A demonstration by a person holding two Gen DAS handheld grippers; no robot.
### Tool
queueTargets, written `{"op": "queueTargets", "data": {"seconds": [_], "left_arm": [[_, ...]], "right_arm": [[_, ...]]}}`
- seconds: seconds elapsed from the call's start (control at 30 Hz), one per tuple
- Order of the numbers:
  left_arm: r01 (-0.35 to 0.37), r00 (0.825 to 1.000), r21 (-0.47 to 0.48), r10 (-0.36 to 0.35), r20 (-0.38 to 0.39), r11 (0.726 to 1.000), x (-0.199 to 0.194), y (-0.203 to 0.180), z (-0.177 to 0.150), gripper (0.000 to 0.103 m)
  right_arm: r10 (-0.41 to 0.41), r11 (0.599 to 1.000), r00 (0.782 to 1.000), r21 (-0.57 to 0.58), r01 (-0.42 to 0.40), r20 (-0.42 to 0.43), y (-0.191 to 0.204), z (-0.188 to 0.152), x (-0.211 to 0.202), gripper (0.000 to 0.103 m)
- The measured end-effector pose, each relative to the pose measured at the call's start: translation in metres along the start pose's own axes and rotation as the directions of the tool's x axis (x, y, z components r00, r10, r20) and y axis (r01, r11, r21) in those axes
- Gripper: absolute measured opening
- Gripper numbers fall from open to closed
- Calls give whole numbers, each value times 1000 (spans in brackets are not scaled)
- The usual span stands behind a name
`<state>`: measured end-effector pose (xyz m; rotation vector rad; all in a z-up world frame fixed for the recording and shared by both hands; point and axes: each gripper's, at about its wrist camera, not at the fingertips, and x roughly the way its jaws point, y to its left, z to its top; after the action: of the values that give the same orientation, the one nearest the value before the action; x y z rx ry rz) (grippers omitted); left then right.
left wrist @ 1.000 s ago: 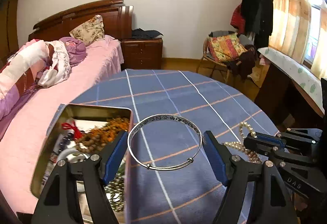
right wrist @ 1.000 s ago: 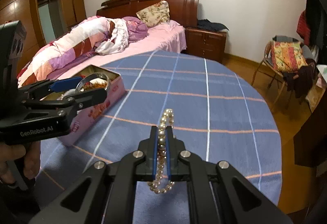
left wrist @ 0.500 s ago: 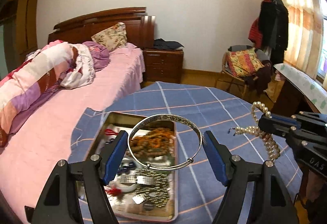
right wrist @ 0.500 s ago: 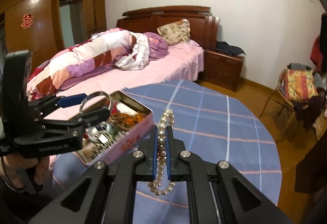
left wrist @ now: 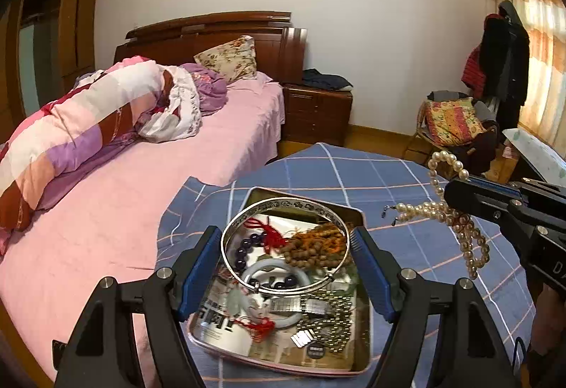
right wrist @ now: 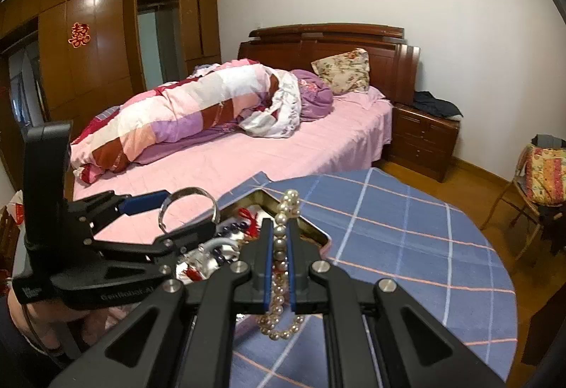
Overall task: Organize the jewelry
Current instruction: 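Carry the silver bangle and pearl necklace over the tin with both tools, then lower the bangle and pearls into the tin and open both tools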
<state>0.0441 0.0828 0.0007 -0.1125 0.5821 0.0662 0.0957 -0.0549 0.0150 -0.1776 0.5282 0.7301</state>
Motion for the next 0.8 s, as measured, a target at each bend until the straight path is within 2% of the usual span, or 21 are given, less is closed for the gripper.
{"op": "queueTargets", "data": {"seconds": [0.27,0.6,0.67,0.7,0.77,0.8], "left_arm": [[-27,999,-25,26,-35,999,12,15,-9,74],[-52,992,-49,46,-120,997,33,28,-25,75],[-48,992,-55,41,-122,997,32,28,-25,75],[-47,992,-57,40,-120,997,31,28,-25,75],[-41,993,-65,34,-114,997,27,28,-23,75],[-38,994,-72,30,-110,997,25,29,-22,75]], "right_arm": [[49,999,998,-6,-50,-26,16,-4,30,9],[123,992,984,14,-122,-132,20,-33,68,10],[127,992,984,23,-125,-128,18,-35,66,14],[125,992,984,29,-122,-128,16,-35,65,20],[115,993,986,41,-111,-120,11,-34,60,35],[103,994,988,48,-98,-113,8,-34,55,50]]}}
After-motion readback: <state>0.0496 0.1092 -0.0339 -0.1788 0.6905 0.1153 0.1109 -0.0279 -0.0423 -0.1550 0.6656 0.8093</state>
